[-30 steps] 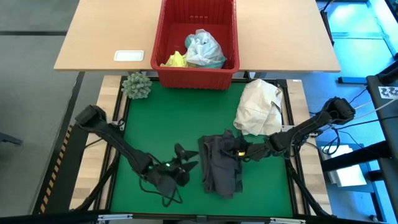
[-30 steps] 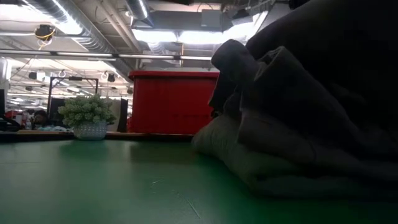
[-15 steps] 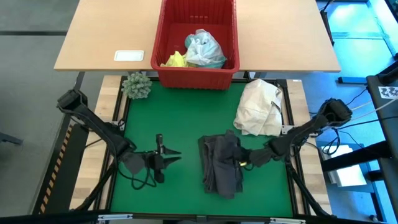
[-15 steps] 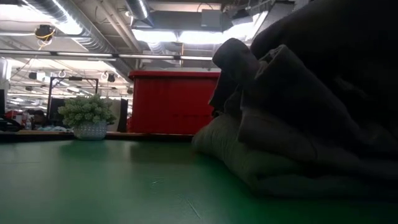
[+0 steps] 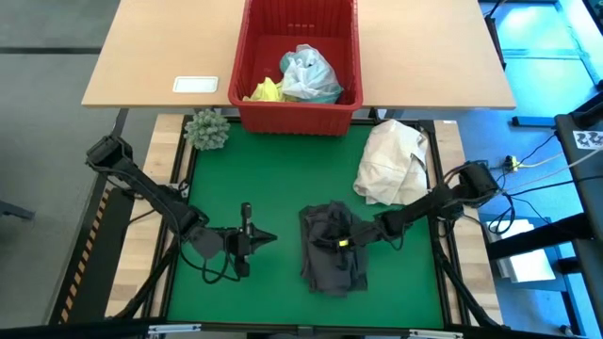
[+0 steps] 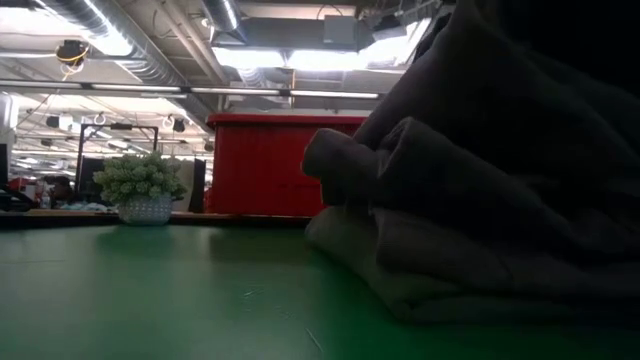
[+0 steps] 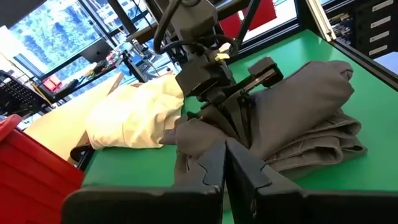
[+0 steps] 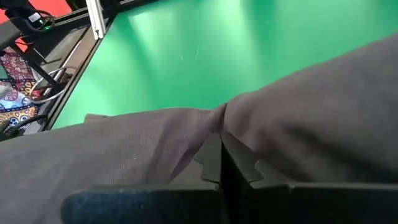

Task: Fold Laundry from Bin
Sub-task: Stack the gray short on the dark green polo

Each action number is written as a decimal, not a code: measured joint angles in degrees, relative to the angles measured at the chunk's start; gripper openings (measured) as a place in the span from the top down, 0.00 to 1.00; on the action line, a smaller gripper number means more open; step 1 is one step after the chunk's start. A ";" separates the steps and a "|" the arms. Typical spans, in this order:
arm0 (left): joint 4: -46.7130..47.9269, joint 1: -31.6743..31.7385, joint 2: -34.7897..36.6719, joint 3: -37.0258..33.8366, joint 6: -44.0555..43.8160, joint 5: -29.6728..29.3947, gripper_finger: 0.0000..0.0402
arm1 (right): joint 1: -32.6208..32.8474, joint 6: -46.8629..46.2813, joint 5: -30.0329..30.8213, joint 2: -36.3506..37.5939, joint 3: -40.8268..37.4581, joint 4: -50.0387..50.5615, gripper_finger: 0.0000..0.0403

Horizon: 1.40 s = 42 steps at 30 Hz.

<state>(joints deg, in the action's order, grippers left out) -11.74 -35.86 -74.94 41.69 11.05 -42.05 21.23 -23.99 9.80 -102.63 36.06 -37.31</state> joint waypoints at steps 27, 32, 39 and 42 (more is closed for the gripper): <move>0.49 -0.01 -0.04 0.00 0.04 0.00 0.99 | 0.17 -3.52 -10.99 13.00 5.99 47.38 1.00; 0.54 0.00 -0.04 0.00 0.06 -0.01 0.99 | 0.15 -2.93 -12.51 14.03 10.44 61.59 1.00; 0.54 0.00 -0.04 0.00 0.06 -0.01 0.99 | 0.20 -5.68 -13.20 14.01 14.17 74.14 1.00; 0.54 -0.01 -0.04 0.00 0.06 -0.01 0.99 | 0.17 -6.58 -14.27 13.99 14.42 74.77 1.00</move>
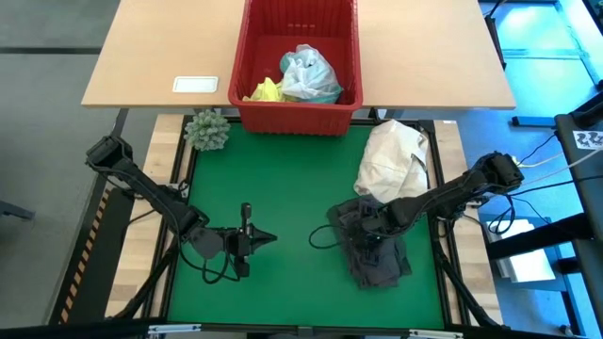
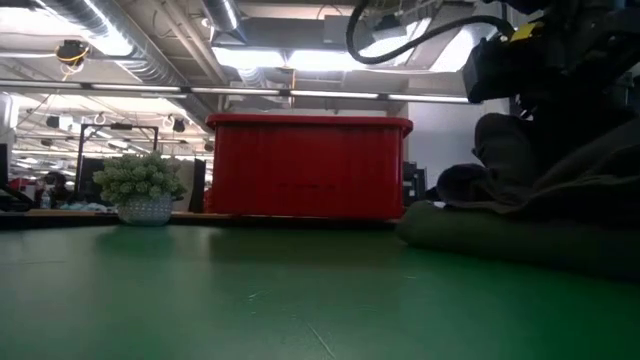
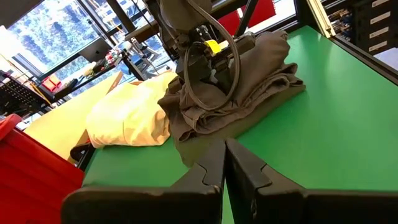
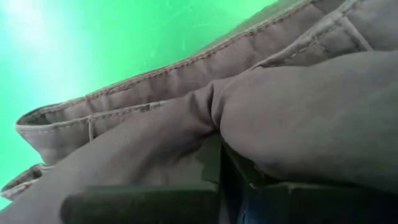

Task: Fold Laundry from Bin
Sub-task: Stack the gray short on the dark green polo

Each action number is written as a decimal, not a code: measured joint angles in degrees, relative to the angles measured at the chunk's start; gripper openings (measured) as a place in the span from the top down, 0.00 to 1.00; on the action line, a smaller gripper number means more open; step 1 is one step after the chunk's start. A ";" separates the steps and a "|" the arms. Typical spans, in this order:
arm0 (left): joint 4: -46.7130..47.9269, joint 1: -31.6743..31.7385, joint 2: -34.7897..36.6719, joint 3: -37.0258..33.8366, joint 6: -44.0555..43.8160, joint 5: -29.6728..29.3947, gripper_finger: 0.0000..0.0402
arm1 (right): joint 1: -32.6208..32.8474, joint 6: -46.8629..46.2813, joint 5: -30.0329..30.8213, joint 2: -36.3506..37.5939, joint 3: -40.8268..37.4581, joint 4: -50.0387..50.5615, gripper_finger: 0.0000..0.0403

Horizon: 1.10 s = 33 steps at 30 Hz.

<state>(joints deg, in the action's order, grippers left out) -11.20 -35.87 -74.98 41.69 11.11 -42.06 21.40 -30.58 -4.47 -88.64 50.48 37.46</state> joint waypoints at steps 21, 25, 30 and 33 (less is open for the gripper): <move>0.00 -0.05 -0.02 0.00 1.05 0.00 0.99 | -0.02 7.46 2.94 -0.20 10.12 -2.40 1.00; 0.00 -0.05 -0.02 0.00 1.05 0.00 0.99 | -1.29 9.74 7.03 -0.15 10.58 -2.51 1.00; 0.00 -0.05 -0.02 0.00 1.25 -0.01 0.99 | -5.65 12.38 9.48 -0.56 10.64 -3.31 1.00; -0.02 -0.05 -0.02 0.00 1.29 -0.02 0.99 | -8.70 15.11 10.01 -1.60 10.69 -3.53 1.00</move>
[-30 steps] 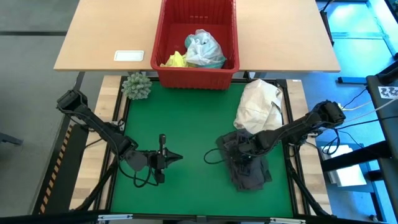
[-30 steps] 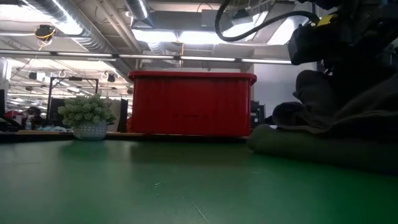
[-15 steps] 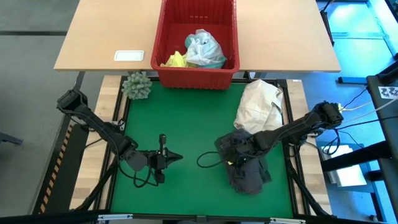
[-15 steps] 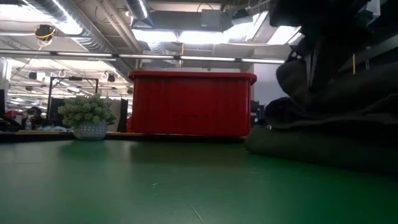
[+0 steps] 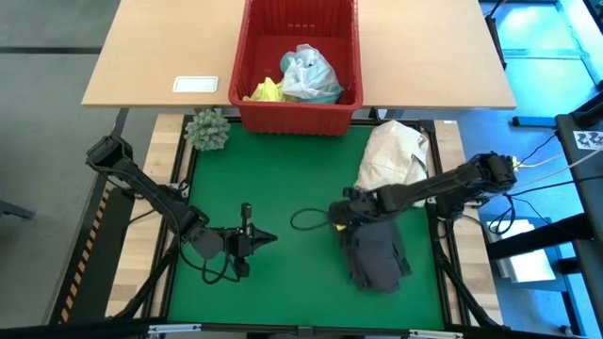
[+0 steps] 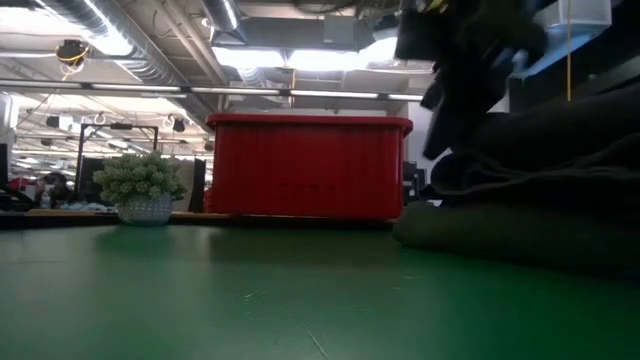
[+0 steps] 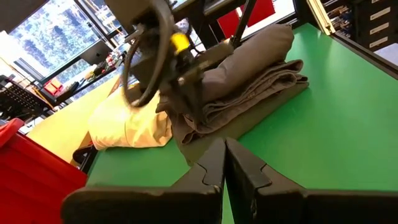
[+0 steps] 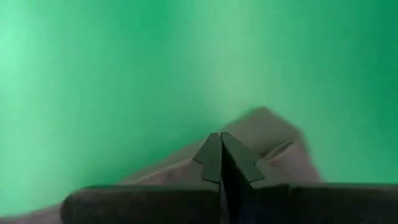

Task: Fold Laundry from Bin
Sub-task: Stack the gray short on the dark green polo

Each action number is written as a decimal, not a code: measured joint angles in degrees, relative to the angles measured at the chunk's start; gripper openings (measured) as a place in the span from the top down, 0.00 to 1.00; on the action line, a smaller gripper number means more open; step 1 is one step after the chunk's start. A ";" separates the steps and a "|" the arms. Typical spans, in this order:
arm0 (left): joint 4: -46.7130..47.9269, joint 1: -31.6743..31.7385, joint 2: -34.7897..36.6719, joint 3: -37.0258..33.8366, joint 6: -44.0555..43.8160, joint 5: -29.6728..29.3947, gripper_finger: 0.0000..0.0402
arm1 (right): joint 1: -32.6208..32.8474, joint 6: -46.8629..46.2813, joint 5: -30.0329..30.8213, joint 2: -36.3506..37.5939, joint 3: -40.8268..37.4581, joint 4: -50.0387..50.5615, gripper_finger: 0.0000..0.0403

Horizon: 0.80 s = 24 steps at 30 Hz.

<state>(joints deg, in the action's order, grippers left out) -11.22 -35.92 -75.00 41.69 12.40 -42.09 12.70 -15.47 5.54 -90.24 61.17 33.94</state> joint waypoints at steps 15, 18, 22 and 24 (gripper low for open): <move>0.35 0.01 0.00 0.00 0.10 -0.20 0.99 | -5.06 0.56 -1.73 -12.29 0.20 6.97 1.00; 0.39 0.00 0.00 0.00 0.09 -0.20 0.99 | -3.25 -2.32 -1.09 -12.12 0.17 12.80 1.00; 0.42 0.00 0.00 0.00 0.09 -0.20 0.99 | -0.26 -5.08 -1.00 -11.20 0.02 19.85 1.00; 0.42 0.00 0.00 0.00 0.09 -0.21 0.99 | 0.77 -6.66 -0.49 -10.57 0.00 20.90 1.00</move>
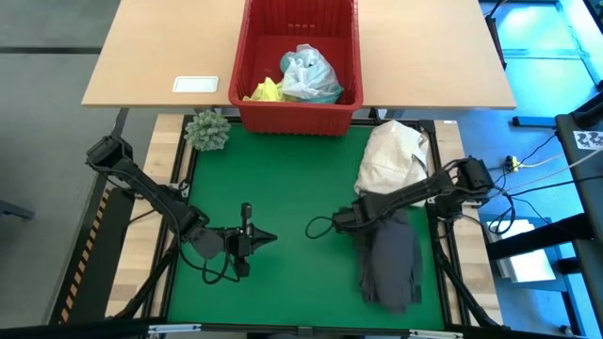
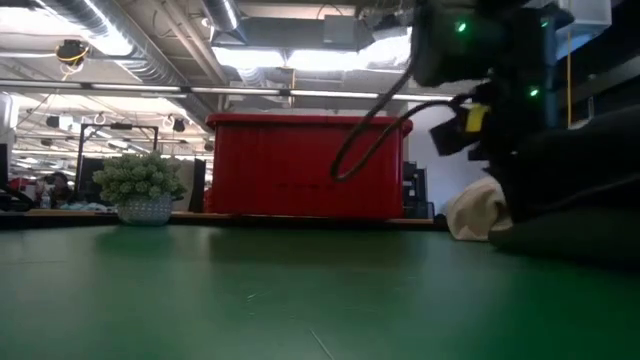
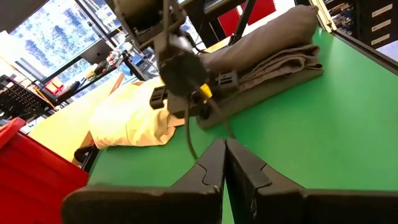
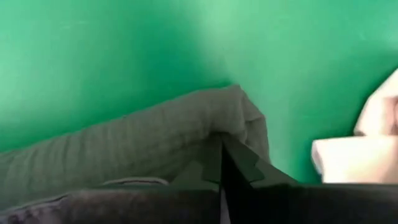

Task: Fold Laundry from Bin
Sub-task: Stack the gray short on the dark green polo

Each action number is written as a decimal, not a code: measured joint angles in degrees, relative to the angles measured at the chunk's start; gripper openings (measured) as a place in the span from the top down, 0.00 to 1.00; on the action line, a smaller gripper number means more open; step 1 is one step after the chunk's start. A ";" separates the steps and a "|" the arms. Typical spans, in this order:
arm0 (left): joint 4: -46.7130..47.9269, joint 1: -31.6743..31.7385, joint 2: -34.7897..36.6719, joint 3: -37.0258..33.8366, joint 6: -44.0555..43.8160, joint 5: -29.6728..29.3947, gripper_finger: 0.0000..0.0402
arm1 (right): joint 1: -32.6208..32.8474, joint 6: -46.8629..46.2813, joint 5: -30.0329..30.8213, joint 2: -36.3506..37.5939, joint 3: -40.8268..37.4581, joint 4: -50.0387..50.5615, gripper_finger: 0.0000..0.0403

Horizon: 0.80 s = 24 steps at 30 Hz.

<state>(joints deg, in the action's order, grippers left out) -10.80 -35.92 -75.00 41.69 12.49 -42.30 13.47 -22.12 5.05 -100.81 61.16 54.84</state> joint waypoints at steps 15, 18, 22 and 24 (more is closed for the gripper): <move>0.02 0.00 0.00 0.00 0.07 -0.22 0.99 | 3.64 1.40 -5.99 5.31 0.07 -18.85 1.00; 0.01 0.00 0.00 0.00 0.07 -0.23 0.99 | 5.77 1.44 -9.08 4.34 0.02 -16.98 1.00; -0.14 0.00 0.00 0.02 0.07 -0.22 0.99 | 8.41 -0.58 -10.60 3.35 0.05 -12.08 1.00; -0.14 0.02 0.00 0.04 0.07 -0.21 0.99 | 9.38 -1.81 -10.73 2.98 0.05 -9.85 1.00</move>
<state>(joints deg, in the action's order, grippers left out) -10.94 -35.90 -75.00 41.74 12.56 -42.51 22.84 -23.93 -5.68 -97.84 61.22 44.99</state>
